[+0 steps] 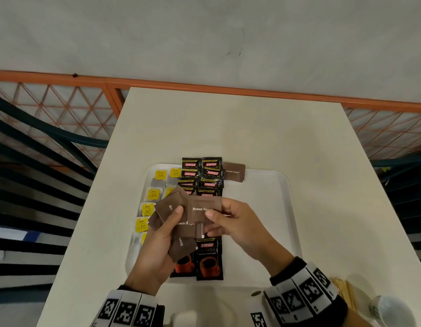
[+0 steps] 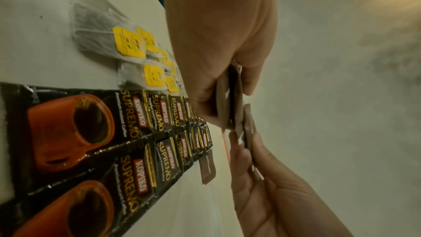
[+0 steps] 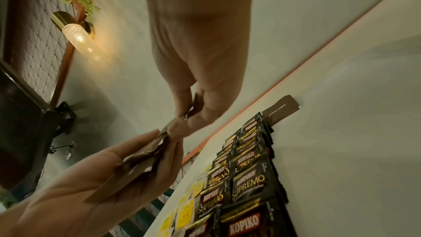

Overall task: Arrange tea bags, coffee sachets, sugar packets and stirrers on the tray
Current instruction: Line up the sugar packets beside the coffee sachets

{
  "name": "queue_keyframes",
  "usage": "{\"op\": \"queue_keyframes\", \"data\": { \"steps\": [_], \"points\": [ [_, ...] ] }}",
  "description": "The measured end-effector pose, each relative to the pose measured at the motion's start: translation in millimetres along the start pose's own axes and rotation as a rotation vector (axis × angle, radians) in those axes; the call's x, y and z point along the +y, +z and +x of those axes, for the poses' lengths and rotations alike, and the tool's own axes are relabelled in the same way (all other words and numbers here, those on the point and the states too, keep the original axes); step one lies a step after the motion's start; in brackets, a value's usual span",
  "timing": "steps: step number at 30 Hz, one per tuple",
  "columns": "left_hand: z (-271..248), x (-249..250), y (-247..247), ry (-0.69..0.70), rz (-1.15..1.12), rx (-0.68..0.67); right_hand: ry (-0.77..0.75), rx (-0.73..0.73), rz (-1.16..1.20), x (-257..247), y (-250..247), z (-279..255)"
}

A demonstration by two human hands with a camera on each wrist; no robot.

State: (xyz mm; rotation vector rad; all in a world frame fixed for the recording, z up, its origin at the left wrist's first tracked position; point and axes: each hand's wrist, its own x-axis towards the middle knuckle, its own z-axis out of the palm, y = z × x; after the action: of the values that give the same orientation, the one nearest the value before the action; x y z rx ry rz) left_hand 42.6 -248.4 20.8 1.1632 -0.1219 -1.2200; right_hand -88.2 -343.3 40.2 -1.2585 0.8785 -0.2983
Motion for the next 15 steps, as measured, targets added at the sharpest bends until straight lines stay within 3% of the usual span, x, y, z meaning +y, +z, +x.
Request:
{"op": "queue_keyframes", "data": {
  "steps": [3, 9, 15],
  "points": [
    [1, -3, -4, -0.014, -0.026, 0.032, -0.017, 0.123, 0.038, 4, -9, 3],
    [0, -5, -14, -0.035, -0.038, 0.036, 0.022, 0.528, -0.058, 24, -57, 39],
    [2, -9, -14, -0.038, -0.056, 0.019, 0.096, 0.582, -0.232, 31, -84, 80]
  ]
}}
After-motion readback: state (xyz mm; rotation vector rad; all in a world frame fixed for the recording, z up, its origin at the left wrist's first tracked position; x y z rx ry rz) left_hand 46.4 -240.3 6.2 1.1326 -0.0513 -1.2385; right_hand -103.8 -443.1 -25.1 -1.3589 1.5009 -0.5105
